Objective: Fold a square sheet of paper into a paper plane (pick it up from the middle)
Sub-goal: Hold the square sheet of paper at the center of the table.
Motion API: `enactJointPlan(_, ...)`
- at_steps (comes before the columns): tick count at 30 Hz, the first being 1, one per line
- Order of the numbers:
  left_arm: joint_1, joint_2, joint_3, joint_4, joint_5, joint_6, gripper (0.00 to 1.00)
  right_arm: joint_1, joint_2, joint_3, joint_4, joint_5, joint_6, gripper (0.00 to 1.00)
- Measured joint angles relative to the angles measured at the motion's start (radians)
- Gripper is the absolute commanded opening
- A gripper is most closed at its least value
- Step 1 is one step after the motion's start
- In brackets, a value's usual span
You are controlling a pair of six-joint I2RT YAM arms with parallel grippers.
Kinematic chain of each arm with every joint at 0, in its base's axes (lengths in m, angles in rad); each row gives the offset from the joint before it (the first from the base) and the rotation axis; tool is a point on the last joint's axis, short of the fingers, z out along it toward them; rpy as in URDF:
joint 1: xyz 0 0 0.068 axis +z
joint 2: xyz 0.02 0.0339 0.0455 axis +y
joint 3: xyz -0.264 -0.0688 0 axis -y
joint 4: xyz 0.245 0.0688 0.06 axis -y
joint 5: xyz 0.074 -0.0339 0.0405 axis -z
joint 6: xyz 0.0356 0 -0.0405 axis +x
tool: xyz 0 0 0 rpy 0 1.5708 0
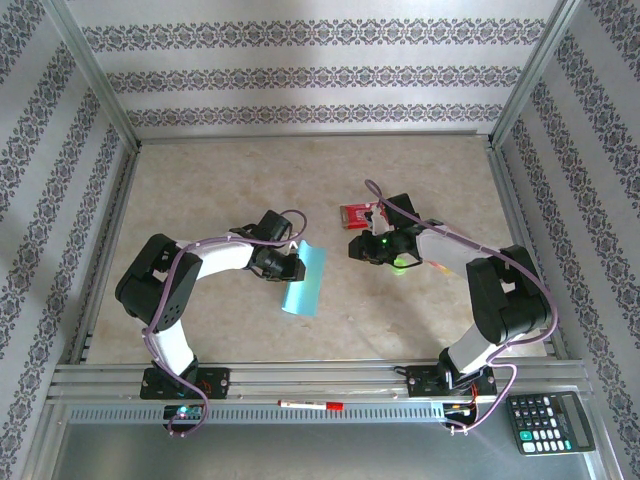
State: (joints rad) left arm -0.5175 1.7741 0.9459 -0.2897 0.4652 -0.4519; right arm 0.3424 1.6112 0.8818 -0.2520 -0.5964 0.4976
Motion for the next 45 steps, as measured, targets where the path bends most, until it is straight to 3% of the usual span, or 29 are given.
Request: enactJointPlan(45, -0.007, 0.005, 0.004, -0.002, -0.007, -0.001, 0.28, 0.0, 0.002, 0.0, -0.003, 0.0, 0.0, 0.24)
